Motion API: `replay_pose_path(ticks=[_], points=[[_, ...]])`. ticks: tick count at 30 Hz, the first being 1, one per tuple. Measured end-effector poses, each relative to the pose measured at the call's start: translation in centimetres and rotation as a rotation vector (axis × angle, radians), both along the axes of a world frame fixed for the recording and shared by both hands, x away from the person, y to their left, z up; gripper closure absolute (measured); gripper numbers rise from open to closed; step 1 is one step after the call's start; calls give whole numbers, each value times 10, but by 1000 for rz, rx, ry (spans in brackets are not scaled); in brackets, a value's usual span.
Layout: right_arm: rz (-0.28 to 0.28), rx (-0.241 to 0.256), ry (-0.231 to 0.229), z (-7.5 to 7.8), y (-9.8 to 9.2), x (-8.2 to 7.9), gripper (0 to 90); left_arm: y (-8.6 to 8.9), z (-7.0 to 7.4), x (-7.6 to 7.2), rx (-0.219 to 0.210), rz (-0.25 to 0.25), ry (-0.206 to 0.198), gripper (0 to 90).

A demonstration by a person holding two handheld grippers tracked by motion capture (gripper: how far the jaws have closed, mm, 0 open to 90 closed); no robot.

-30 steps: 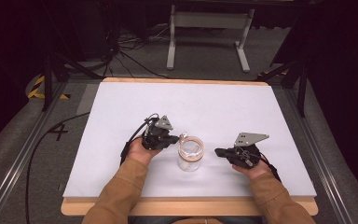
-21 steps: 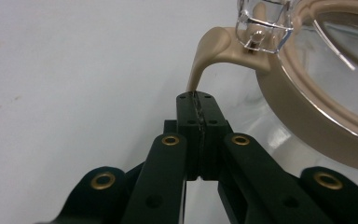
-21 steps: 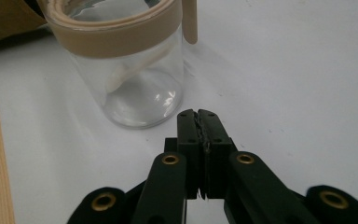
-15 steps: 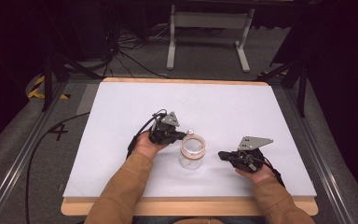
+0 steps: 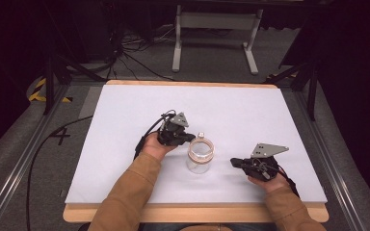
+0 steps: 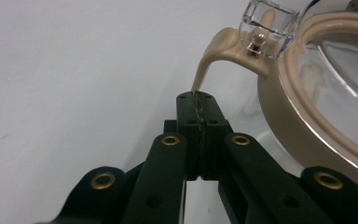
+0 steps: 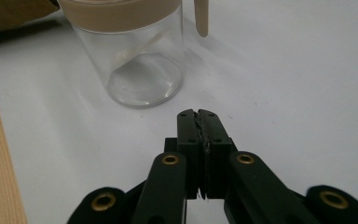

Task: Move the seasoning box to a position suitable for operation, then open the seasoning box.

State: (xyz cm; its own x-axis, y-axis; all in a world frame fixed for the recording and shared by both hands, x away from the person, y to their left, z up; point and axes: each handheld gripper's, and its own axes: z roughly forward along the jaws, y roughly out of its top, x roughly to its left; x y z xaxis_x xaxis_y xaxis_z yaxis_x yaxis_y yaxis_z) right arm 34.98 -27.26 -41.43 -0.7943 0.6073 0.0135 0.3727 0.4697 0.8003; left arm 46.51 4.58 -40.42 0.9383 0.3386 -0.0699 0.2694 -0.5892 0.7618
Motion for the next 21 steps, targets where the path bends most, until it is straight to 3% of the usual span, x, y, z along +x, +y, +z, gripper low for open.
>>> replay_pose_path(ticks=[3, 6, 14, 21], points=[[-1, 2, -3, 1, 0, 1, 881, 10, 9, -2, -29, 29, 34, 896], [-2, 3, -8, 2, 0, 2, 884, 15, 20, -8, -71, 43, 29, 895], [1, 2, -4, 1, 0, 4, 886, 16, 48, -20, -119, 35, 12, 890], [3, 4, -8, 2, 1, 2, 886, 8, 58, -26, -147, 10, -4, 890]])
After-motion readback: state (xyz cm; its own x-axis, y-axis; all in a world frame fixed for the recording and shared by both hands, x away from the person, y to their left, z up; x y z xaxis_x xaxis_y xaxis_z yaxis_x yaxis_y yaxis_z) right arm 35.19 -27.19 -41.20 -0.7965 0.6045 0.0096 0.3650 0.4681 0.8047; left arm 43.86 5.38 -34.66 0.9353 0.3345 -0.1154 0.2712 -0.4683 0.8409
